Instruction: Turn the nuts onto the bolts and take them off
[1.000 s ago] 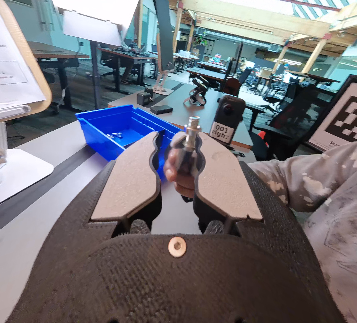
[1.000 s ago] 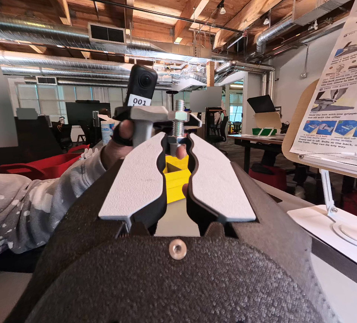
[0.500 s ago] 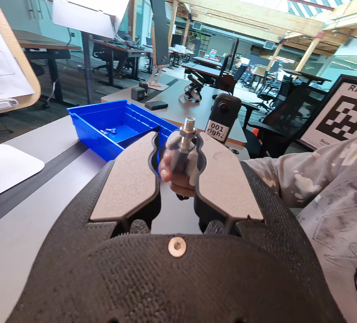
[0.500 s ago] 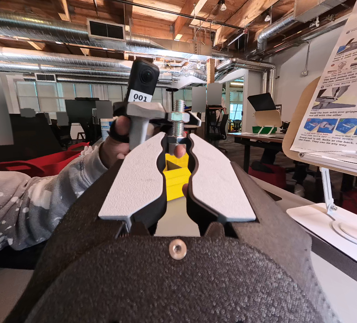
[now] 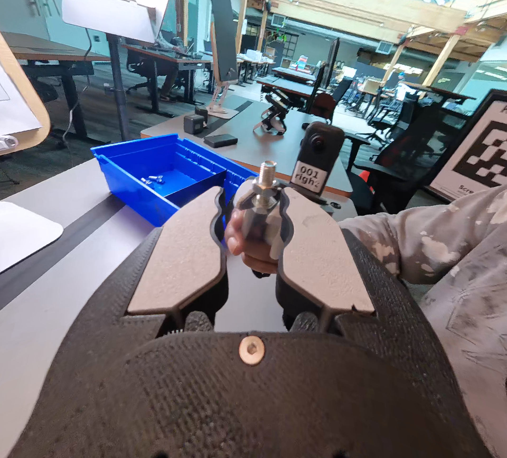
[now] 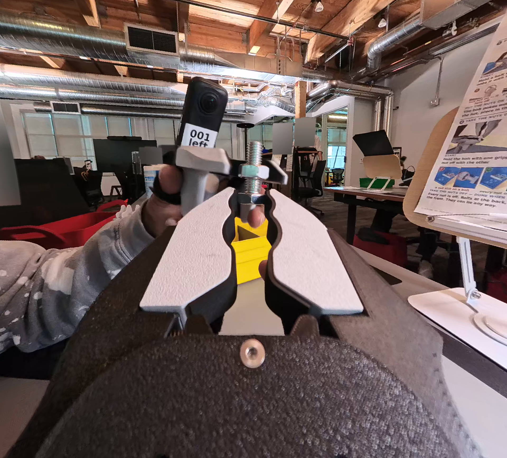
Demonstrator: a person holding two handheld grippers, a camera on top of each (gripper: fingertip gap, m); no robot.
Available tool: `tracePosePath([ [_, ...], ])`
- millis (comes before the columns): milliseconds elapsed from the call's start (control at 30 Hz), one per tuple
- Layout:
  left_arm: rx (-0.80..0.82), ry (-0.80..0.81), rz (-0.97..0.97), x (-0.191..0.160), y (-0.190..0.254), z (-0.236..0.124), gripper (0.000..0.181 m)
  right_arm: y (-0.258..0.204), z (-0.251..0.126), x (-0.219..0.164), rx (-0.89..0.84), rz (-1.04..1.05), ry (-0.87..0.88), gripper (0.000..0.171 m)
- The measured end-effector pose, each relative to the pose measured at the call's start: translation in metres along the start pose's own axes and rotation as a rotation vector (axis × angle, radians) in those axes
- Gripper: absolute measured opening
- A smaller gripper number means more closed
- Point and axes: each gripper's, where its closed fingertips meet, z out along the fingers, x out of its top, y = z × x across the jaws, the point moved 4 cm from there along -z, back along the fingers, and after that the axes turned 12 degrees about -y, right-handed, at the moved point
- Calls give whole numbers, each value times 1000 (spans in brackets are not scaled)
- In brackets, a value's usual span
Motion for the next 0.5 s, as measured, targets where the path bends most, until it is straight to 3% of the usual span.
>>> tracePosePath([
  [67,2,7,-28,0,-4,0,33,0,0,1,-7,5,5,18],
  [100,60,16,-65,0,-13,-3,15,1,-2,3,1,12,22,18],
  [167,126,32,-64,-2,-24,-10,11,1,-4,5,17,7,25,18],
  [400,-9,24,-18,2,-3,-5,37,2,-2,0,-9,4,1,18],
  [500,11,-1,0,0,-1,1,36,0,-1,1,-11,-9,-4,18],
])
